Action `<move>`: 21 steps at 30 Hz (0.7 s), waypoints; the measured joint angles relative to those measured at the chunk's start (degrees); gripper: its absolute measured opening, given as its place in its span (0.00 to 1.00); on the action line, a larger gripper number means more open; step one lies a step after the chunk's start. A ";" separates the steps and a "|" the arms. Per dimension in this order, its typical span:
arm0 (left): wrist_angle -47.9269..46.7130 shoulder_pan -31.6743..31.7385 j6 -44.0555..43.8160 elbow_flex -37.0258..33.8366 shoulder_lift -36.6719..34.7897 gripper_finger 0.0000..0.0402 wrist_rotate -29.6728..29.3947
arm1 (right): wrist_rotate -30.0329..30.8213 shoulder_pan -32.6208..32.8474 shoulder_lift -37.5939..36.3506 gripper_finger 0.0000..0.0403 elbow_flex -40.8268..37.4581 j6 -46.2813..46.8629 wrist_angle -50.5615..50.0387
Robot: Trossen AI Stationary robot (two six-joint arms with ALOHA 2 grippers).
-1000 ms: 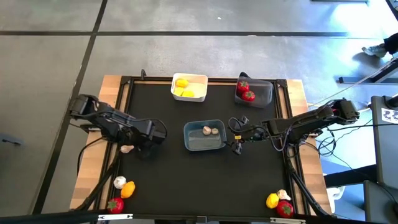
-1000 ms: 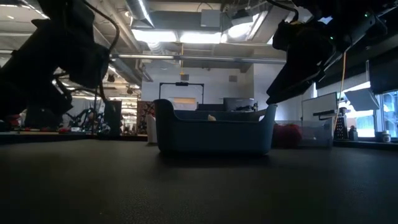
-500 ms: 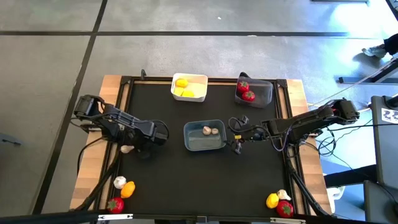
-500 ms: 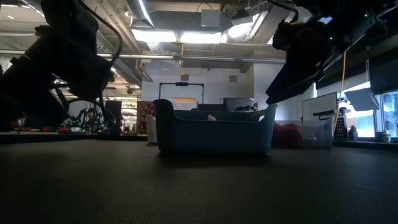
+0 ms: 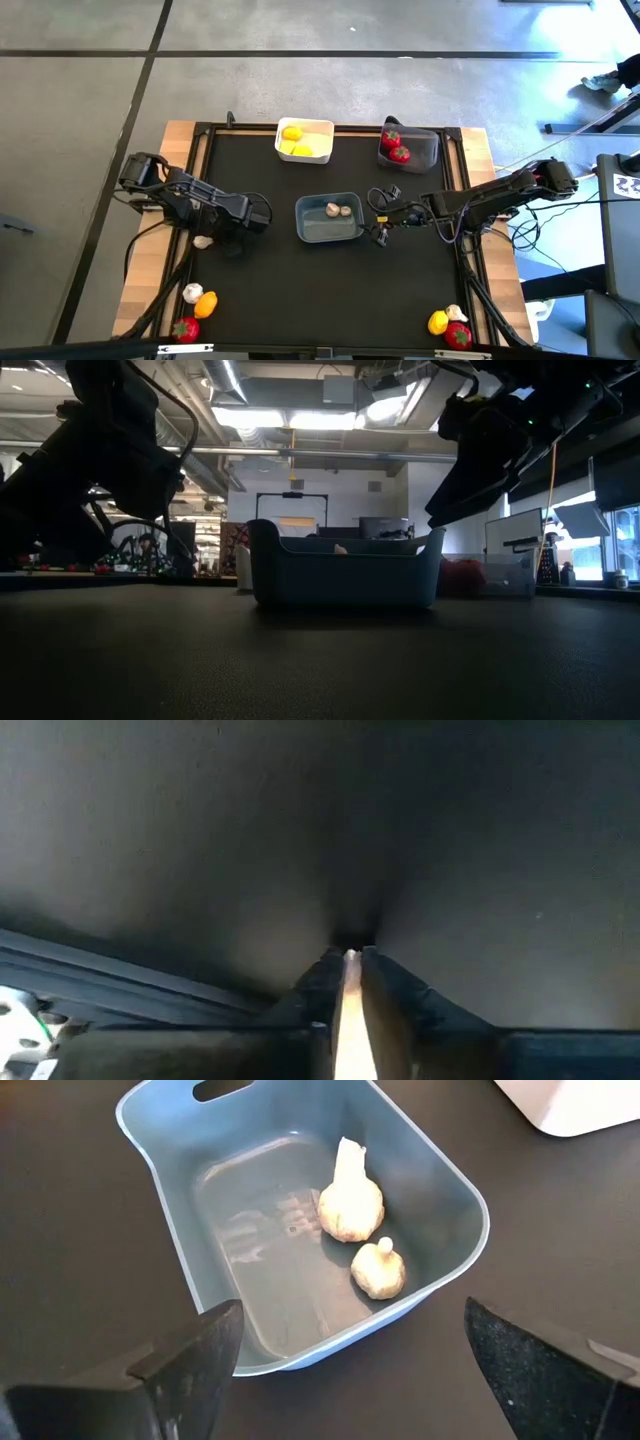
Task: Sort produce into baskets
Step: Put the white garlic into the blue bin
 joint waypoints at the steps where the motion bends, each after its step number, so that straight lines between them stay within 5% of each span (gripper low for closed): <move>1: -0.42 0.00 0.55 0.00 0.00 0.06 -0.03 | 0.00 0.00 0.00 0.93 0.00 0.00 0.00; 21: 0.90 -2.38 5.66 6.58 -0.58 0.02 -2.29 | 0.00 0.00 0.00 0.93 0.00 0.04 0.00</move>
